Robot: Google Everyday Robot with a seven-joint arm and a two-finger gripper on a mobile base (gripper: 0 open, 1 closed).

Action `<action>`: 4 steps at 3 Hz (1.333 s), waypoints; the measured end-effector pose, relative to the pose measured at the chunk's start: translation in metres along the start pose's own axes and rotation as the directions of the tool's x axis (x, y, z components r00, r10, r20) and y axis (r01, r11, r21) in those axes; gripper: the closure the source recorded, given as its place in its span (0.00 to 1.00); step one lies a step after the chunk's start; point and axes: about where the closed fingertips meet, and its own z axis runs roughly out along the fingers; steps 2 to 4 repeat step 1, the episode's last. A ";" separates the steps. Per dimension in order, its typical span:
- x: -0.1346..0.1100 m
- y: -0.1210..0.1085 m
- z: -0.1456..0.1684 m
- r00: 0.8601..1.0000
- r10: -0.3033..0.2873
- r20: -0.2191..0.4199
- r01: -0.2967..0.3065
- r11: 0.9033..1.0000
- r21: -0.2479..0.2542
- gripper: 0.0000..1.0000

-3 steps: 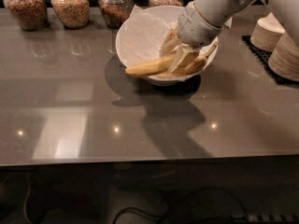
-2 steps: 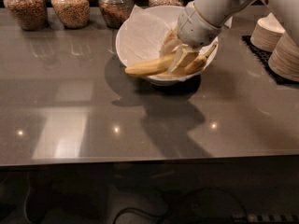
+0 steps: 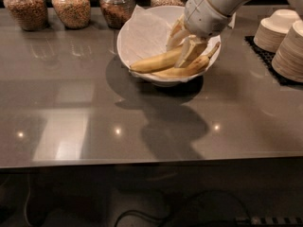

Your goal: Pick banana from white bowl

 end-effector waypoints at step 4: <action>-0.003 -0.008 -0.036 0.999 0.005 0.049 -0.009 0.997 0.077 1.00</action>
Offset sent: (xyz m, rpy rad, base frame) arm 0.0000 0.0000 0.0000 0.0000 0.0000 0.0000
